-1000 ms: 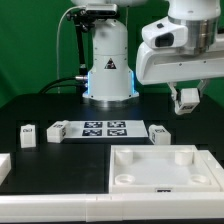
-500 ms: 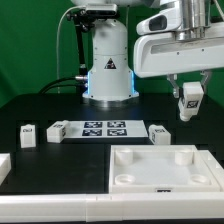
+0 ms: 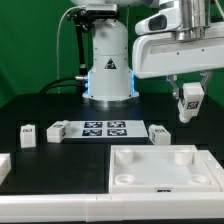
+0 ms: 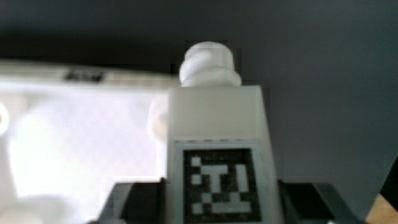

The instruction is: Assemble one leg

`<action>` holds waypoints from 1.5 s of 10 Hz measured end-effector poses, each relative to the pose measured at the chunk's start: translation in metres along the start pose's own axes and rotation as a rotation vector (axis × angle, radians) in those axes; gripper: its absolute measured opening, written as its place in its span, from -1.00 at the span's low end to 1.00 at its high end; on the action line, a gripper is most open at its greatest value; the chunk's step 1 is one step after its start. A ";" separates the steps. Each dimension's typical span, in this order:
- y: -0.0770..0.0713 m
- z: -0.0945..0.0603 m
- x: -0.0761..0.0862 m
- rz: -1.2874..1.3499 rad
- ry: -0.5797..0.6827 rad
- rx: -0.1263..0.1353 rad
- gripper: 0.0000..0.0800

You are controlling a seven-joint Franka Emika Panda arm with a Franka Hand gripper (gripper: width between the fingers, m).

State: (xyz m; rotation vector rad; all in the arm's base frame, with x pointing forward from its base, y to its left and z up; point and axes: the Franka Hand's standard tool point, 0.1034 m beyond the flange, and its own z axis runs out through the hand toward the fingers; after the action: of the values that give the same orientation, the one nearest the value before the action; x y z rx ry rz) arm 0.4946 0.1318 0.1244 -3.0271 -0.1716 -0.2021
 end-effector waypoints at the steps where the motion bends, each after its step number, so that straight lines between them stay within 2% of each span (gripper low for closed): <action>1: 0.004 0.003 0.014 -0.008 0.010 0.004 -0.27; 3: 0.010 0.011 0.031 -0.003 0.017 0.008 -0.27; 5: 0.011 0.011 0.056 -0.003 0.040 0.015 -0.27; 8: 0.011 0.011 0.058 -0.004 0.076 0.015 -0.27; 9: 0.011 0.008 0.064 -0.003 0.139 0.014 -0.27; 10: 0.013 0.007 0.066 -0.004 0.265 0.009 -0.27; 11: 0.019 0.013 0.058 -0.024 0.222 0.002 -0.27; 13: 0.029 0.011 0.085 -0.038 0.253 -0.002 -0.27; 15: 0.030 0.013 0.099 -0.041 0.286 -0.001 -0.27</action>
Offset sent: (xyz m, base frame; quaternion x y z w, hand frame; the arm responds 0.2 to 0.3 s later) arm 0.0471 -0.0034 -0.0002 -0.0005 0.0076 -0.0122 0.9999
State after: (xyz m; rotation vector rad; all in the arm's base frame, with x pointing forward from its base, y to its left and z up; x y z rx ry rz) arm 0.5970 0.1142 0.1227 -2.9529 -0.2084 -0.6317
